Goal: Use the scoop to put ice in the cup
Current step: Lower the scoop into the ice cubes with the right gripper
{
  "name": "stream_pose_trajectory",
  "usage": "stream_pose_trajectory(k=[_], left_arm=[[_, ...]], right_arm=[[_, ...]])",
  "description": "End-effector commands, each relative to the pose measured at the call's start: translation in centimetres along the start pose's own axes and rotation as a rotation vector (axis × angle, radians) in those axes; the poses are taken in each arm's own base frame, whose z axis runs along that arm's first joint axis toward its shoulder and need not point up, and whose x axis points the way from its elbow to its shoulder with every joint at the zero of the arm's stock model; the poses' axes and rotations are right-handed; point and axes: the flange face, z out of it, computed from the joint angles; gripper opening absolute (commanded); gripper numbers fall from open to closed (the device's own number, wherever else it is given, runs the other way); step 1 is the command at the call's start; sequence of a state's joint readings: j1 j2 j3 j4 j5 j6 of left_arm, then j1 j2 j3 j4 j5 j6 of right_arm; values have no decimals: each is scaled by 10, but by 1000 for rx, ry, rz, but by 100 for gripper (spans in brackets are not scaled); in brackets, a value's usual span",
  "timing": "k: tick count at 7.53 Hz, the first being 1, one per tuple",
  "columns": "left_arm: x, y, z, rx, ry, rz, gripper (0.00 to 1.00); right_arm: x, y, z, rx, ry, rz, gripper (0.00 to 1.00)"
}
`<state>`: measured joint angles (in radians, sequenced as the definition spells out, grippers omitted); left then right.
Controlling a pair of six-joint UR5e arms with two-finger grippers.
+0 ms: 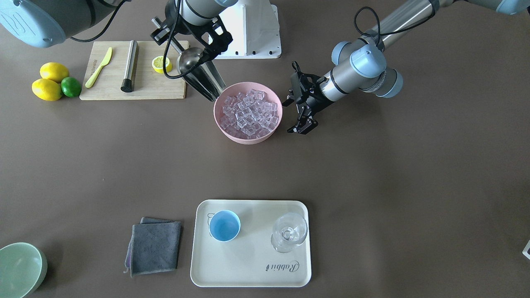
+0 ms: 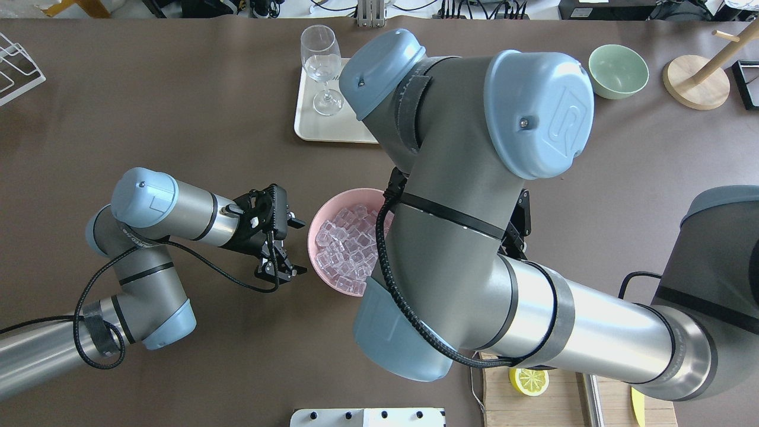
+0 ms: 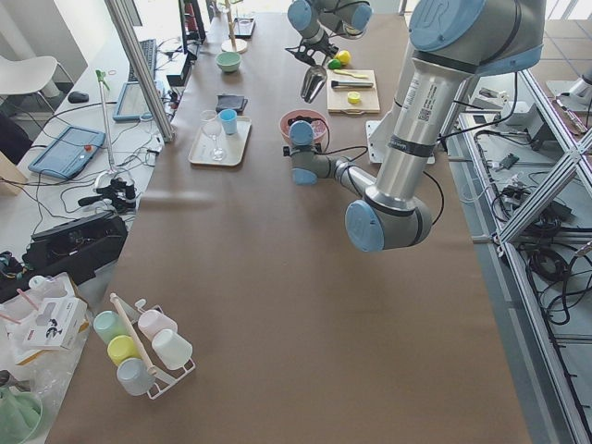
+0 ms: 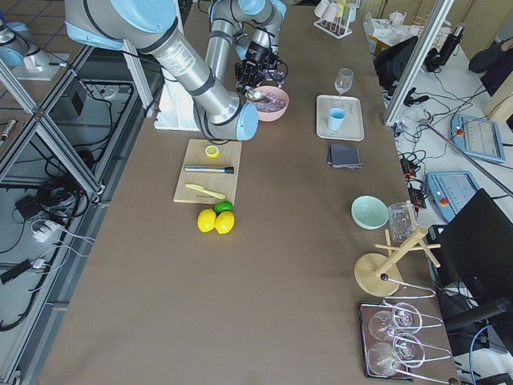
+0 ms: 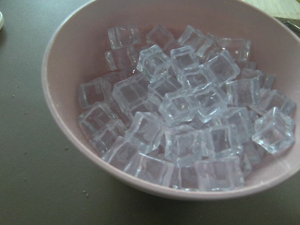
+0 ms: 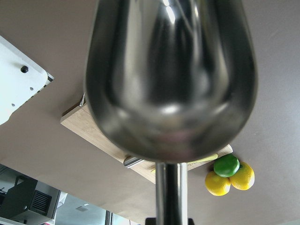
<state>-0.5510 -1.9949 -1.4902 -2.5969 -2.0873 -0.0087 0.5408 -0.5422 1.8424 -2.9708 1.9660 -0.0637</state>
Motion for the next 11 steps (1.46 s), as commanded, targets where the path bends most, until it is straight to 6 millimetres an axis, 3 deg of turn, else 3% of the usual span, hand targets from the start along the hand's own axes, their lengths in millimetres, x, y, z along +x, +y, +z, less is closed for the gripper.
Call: stream_pose_trajectory(k=[1,3,5,7,11], left_arm=[[0,-1,0,3,-5,1,98],[0,-1,-1,7,-5,3,98],[1,2,1,9,-4,6,98],[5,2,6,30,-22,18,99],[13,3,13,51,-57,31,99]], right_arm=[[-24,-21,-10,-83,24,50,0],[-42,-39,-8,-129,66,34,0],[-46,-64,-18,-181,76,53,0],[-43,-76,-13,-192,90,54,0],[-59,-103,9,-202,112,44,0]])
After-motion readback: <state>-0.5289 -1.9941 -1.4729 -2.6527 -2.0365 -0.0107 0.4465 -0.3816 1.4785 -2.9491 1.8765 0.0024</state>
